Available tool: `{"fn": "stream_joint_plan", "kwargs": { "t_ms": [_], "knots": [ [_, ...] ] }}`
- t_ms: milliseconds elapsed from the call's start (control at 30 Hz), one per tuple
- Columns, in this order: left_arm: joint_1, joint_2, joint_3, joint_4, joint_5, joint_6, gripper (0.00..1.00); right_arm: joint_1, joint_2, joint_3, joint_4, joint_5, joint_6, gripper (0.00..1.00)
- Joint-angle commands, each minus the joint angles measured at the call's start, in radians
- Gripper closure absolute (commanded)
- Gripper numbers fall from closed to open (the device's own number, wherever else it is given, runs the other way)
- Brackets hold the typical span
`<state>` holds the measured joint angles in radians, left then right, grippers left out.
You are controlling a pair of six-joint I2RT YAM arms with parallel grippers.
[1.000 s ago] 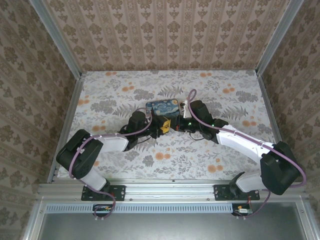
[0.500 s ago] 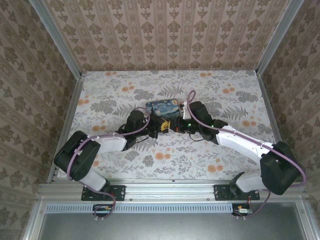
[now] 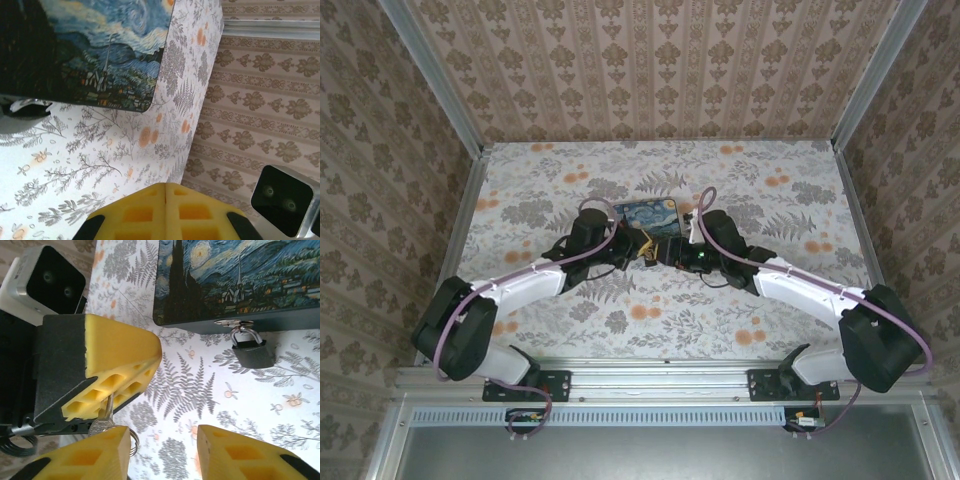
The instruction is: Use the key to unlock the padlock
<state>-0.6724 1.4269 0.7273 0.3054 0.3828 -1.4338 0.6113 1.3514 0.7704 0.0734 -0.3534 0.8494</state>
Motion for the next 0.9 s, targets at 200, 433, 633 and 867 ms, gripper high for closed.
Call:
{"fn": "stream_joint_plan", "kwargs": {
  "t_ms": [200,433,633,867],
  "knots": [
    [0.003,-0.013,0.027,-0.014,-0.043,0.141,1.00,0.018,0.011,-0.056,0.232,-0.068,0.156,0.52],
    [0.002,-0.014,0.023,0.008,-0.047,0.131,1.00,0.034,0.074,-0.041,0.270,-0.079,0.174,0.54],
    [0.004,-0.014,0.028,0.013,-0.047,0.128,1.00,0.042,0.092,-0.036,0.271,-0.087,0.169,0.61],
    [0.004,-0.011,0.015,0.053,-0.051,0.112,1.00,0.044,0.116,-0.047,0.345,-0.110,0.214,0.63]
  ]
}}
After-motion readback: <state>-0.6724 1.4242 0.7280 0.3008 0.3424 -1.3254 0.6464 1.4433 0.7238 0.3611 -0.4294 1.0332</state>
